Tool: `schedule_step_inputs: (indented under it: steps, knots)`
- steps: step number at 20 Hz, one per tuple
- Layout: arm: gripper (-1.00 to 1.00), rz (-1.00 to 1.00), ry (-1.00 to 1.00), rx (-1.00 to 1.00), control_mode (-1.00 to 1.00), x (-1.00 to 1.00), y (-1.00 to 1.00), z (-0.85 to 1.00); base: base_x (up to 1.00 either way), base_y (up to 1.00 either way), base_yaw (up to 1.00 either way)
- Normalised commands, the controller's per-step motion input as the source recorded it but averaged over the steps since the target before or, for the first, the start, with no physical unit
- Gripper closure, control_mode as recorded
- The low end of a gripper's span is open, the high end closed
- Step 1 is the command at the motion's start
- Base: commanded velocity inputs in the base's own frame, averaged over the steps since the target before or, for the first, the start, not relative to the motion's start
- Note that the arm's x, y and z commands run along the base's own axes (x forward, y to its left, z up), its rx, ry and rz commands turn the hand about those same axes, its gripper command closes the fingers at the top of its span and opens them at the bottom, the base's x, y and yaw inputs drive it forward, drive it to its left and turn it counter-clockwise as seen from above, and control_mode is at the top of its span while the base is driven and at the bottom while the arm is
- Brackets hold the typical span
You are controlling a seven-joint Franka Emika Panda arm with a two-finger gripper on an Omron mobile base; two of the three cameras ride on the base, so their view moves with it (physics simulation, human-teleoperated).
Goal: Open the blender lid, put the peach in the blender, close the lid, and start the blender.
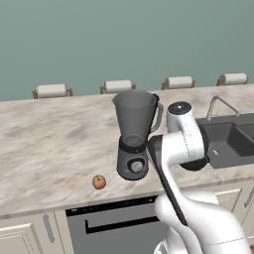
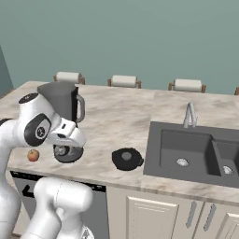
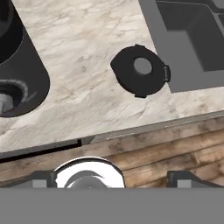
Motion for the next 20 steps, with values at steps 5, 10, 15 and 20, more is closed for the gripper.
schedule_step_inputs:
  steps: [5,10,15,20]
  knots:
    - [-1.00,0.11,0.01,0.00,-1.00,-0.32,1.00,-0.03,0.00,0.00,0.00]
    - [-1.00,0.15,0.00,-0.01,-1.00,-0.03,1.00,-0.06,0.00,0.00,0.00]
    - [-1.00,0.16,0.00,0.00,-1.00,0.00,1.00,-0.20,0.00,0.00,0.00]
    - [-1.00,0.16,0.00,0.00,-1.00,0.15,0.89,-0.31,0.00,0.00,0.00]
